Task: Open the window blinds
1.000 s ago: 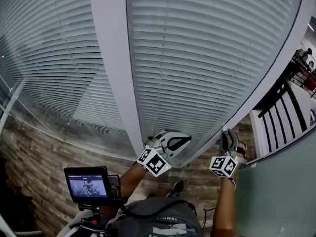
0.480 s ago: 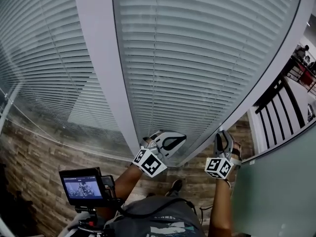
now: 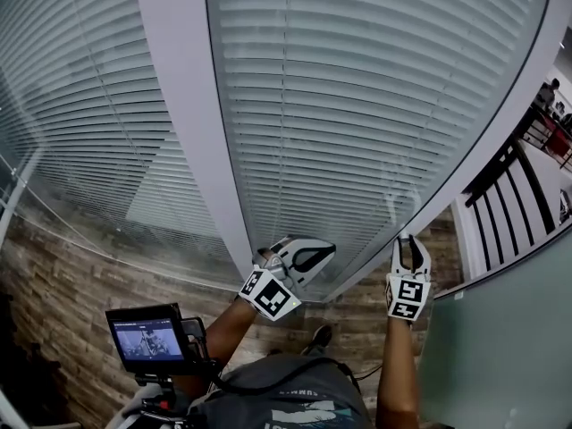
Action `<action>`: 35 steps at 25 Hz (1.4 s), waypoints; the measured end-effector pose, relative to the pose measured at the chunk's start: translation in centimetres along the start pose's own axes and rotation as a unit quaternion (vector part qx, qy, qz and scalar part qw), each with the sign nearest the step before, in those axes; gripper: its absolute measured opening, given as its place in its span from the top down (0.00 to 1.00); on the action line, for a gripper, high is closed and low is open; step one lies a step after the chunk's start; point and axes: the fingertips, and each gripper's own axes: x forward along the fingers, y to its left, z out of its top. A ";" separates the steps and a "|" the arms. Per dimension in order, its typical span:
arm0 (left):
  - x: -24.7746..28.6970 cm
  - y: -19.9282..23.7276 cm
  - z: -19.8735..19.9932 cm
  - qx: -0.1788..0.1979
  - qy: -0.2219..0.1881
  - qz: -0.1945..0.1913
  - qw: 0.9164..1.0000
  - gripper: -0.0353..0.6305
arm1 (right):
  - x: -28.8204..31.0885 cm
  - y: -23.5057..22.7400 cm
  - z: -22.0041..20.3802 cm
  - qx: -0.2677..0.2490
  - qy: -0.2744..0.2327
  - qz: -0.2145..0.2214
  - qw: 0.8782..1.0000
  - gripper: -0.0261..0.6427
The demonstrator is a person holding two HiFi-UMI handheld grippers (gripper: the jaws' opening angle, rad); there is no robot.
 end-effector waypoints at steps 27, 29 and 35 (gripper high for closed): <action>0.3 -0.3 0.0 -0.004 0.001 -0.006 1.000 0.94 | 0.3 -0.3 1.0 0.071 0.030 0.005 0.997 0.81; 0.3 -0.2 -0.2 -0.006 0.001 -0.005 1.000 0.94 | 0.4 0.1 1.0 -0.025 0.045 -0.009 0.999 0.81; 0.5 -0.5 0.0 -0.005 0.001 -0.007 1.000 0.94 | 0.5 1.3 0.4 -0.415 0.095 -0.063 0.903 0.81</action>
